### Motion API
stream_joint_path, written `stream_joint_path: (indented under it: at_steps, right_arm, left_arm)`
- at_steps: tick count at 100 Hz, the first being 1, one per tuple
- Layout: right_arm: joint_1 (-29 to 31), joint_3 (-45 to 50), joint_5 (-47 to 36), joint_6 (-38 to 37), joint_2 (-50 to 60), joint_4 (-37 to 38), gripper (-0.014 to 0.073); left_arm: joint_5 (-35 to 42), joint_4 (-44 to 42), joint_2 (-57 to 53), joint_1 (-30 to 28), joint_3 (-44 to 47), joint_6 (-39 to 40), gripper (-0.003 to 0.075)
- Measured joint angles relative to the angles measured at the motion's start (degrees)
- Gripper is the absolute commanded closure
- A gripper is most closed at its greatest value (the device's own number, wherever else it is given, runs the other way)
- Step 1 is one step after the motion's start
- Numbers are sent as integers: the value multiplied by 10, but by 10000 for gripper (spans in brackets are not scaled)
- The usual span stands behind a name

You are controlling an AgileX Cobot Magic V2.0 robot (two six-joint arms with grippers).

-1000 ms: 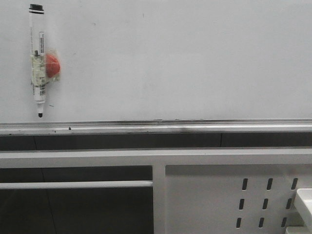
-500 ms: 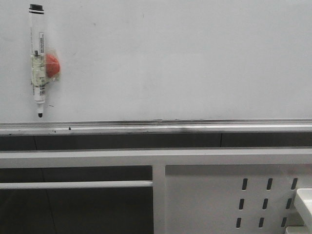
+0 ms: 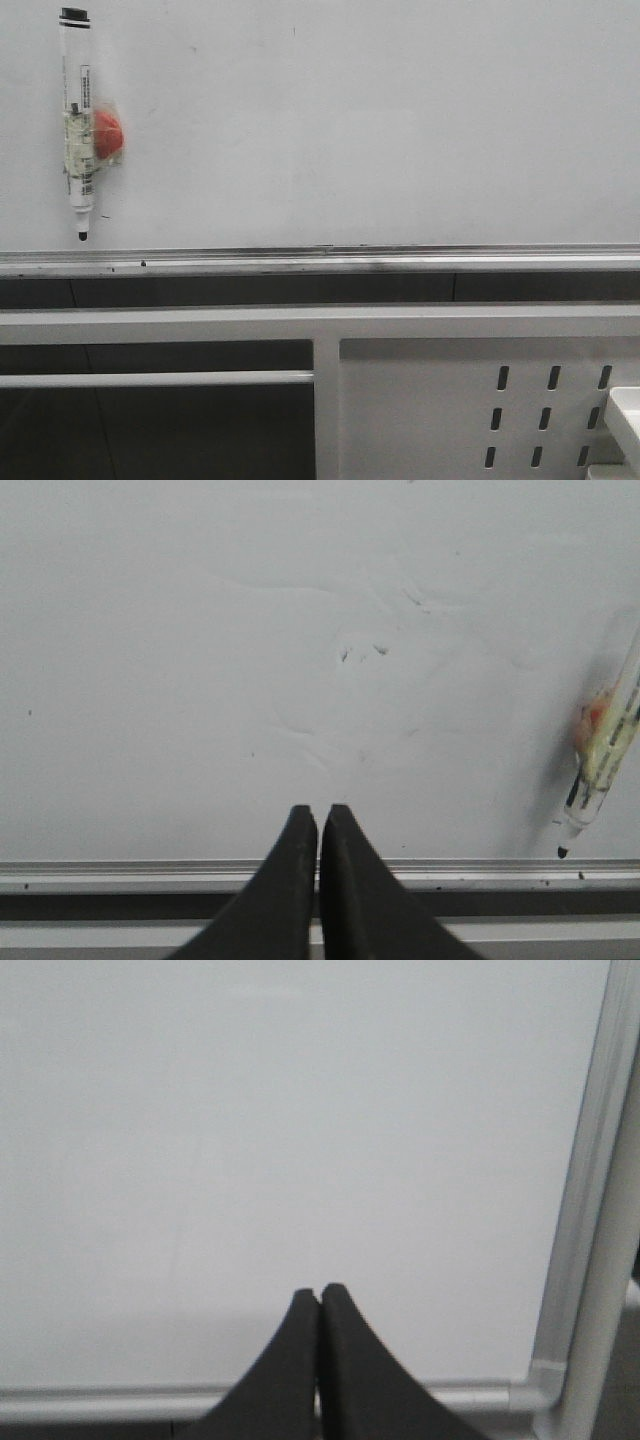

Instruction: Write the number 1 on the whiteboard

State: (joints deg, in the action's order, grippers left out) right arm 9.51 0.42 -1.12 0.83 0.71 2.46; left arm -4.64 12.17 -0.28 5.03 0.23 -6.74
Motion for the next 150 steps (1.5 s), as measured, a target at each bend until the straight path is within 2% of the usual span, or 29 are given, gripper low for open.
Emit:
stream_joint_path:
  at_steps: [9,15,18,26,35,42,54,67,74,84,91,107,124,150]
  right_arm:
    - [0,0,-66,-26,0,-20,652]
    - [0,-3,-73,-60,0,-35,652]
    - [0,-13,-50,-69,0,-38,652]
    - [-5,-62,80,-83,-3,-49,652]
    - [-21,-128,173,-88,-28,-87,652]
    - [-31,-159,186,-90,-54,-104,652]
    - [-36,-171,160,-90,-78,-112,652]
    - [-36,-172,162,-90,-81,-115,652]
    - [-36,-172,188,-90,-81,-116,652]
    - [-36,-172,228,-90,-81,-116,652]
    - [-36,-170,234,-90,-81,-101,652]
    - [-36,-142,201,-90,-81,-94,652]
    - [-38,-150,206,-82,-82,-97,652]
    - [-77,-152,213,-48,-82,-102,652]
  left_arm:
    - [-5,28,0,0,0,0,740]
    - [-30,37,0,0,-7,0,740]
    - [-48,38,0,0,-15,0,740]
    - [-96,40,16,0,-57,0,740]
    - [-105,43,54,0,-111,0,740]
    - [-68,43,82,0,-136,0,740]
    - [46,47,114,0,-147,0,740]
    - [78,50,121,0,-148,0,737]
    - [77,50,126,0,-148,0,680]
    - [68,50,136,10,-148,0,489]
    - [67,50,143,23,-148,0,426]
    - [99,49,165,37,-143,-2,423]
    - [89,48,203,53,-141,-2,423]
    - [120,21,311,132,-138,-2,423]
